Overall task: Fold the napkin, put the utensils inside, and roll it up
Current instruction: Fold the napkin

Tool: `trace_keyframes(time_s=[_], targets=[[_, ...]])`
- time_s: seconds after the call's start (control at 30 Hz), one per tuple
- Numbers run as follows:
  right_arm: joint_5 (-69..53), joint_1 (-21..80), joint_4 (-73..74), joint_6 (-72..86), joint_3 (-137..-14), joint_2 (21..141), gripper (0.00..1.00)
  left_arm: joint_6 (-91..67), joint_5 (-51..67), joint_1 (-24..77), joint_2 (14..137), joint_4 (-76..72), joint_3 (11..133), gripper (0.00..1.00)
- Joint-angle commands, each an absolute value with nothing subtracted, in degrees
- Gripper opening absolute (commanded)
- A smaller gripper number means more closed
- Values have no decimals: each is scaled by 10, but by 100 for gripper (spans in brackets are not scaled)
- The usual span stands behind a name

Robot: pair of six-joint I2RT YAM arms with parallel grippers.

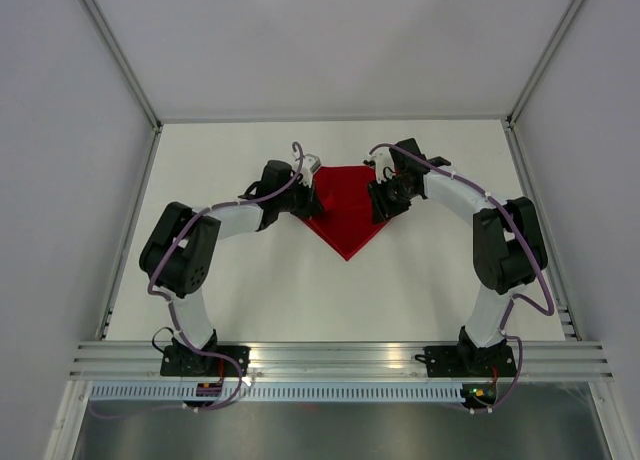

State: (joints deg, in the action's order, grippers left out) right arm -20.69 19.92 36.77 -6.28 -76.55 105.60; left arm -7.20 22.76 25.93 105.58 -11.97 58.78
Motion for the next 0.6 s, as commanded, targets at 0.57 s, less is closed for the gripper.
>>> trace_keyframes(time_s=[0.57], targets=[[-122,202,358,-60,-765,1040,43,-16,140,355,1040,-104,577,2]])
